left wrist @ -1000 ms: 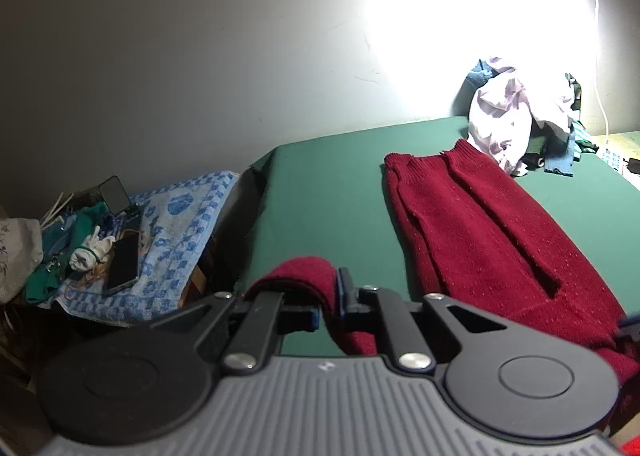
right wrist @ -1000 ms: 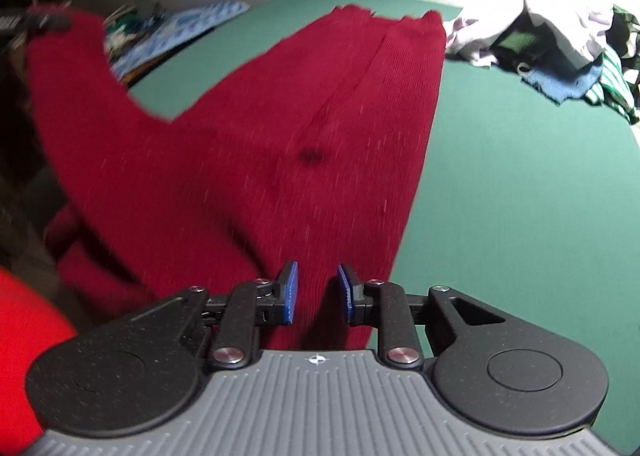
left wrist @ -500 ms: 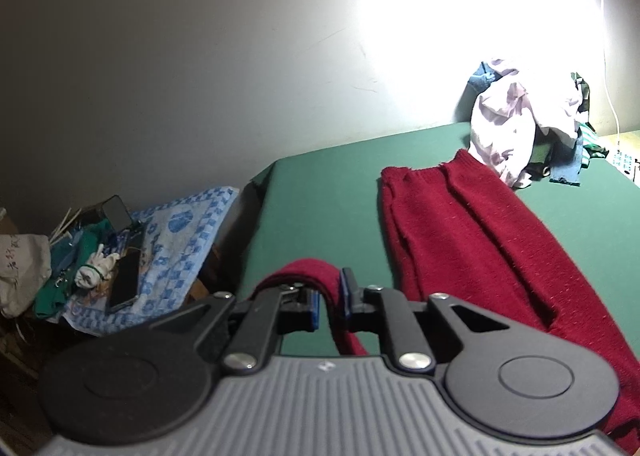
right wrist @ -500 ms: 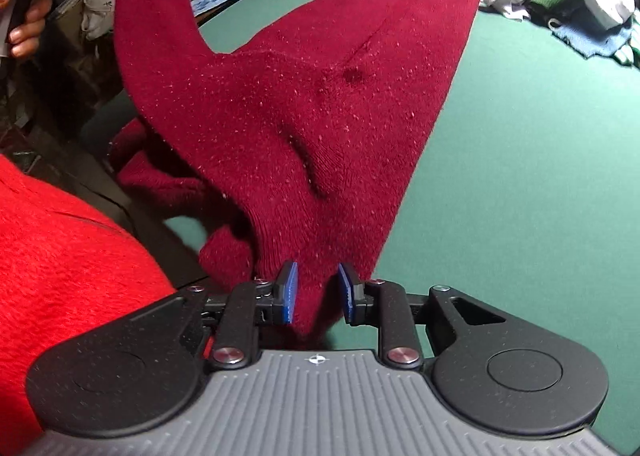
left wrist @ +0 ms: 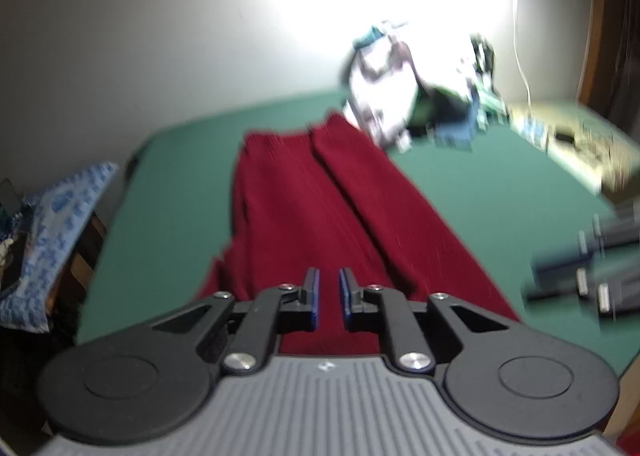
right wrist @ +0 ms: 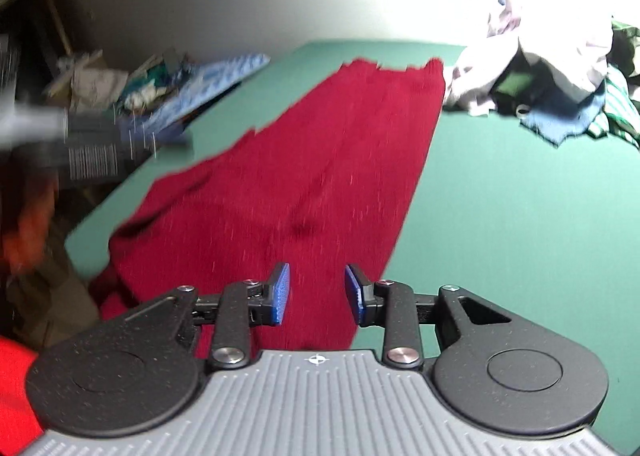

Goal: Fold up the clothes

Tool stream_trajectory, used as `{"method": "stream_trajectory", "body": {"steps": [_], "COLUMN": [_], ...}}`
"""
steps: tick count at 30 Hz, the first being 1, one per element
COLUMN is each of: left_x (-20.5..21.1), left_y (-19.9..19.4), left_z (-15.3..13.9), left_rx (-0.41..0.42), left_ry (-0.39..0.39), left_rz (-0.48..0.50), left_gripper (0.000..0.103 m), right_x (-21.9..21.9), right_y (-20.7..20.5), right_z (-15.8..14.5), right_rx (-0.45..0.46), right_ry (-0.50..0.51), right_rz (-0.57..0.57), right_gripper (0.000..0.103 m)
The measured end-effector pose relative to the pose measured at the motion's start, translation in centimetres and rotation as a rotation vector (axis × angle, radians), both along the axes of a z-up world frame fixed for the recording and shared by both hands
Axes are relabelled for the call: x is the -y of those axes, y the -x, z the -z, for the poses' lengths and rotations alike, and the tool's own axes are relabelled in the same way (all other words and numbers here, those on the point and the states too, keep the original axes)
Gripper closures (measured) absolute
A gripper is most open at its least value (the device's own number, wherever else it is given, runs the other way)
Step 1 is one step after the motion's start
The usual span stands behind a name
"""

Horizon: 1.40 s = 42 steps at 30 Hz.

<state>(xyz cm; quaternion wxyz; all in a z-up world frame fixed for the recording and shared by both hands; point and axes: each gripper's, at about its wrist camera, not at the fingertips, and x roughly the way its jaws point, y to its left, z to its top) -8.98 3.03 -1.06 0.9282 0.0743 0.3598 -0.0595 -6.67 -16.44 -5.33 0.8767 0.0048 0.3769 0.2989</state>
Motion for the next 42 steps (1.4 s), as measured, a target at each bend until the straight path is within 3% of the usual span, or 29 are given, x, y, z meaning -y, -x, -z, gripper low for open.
{"method": "stream_trajectory", "body": {"steps": [8,11,13,15,18,21,26,29,33,38,41,42], "left_x": [-2.1,-2.8,-3.1,-3.6,-4.6,-5.1,-5.7,-6.0,-6.2,-6.1,-6.2,-6.3], "left_y": [2.9,3.7,4.1,4.5,5.1,5.4,4.8,4.8,4.6,4.4,4.3,4.3], "left_z": [1.8,2.3,3.0,3.9,5.1,5.9,6.3,6.4,6.4,6.5,6.5,6.5], "left_rx": [-0.083,-0.087,-0.098,-0.115,-0.145,-0.158,-0.159,-0.161,-0.161,-0.159,-0.160,-0.160], "left_ry": [-0.015,-0.054,-0.085,-0.104,-0.092,-0.080,-0.074,-0.070,-0.076,-0.090,-0.089,-0.086], "left_rz": [-0.111,-0.169,-0.217,-0.272,-0.329,-0.359,-0.358,-0.358,-0.346,-0.329,-0.329,-0.330], "left_gripper": [0.084,0.084,0.071,0.071,0.070,0.061,0.057,0.049,0.045,0.046,0.045,0.043], "right_x": [-4.1,-8.3,-10.9,-13.1,-15.7,-17.5,-18.9,-18.7,-18.3,-17.9,-18.3,-18.6], "right_y": [-6.8,-9.4,-10.6,-11.6,-12.7,-13.0,-13.5,-13.5,-13.5,-13.0,-12.6,-12.6], "right_z": [0.0,0.7,1.1,1.7,2.3,2.9,4.2,4.4,4.6,4.8,5.0,5.0], "right_rx": [-0.097,-0.146,-0.181,-0.203,-0.202,-0.187,-0.222,-0.224,-0.221,-0.223,-0.194,-0.187], "right_ry": [-0.194,-0.206,-0.217,-0.220,-0.190,-0.146,-0.112,-0.115,-0.095,-0.118,-0.113,-0.105], "right_rz": [-0.049,-0.111,-0.142,-0.157,-0.173,-0.182,-0.169,-0.158,-0.127,-0.096,-0.085,-0.078], "right_gripper": [0.069,0.070,0.070,0.070,0.070,0.070,0.071,0.072,0.090,0.082,0.082,0.086]}}
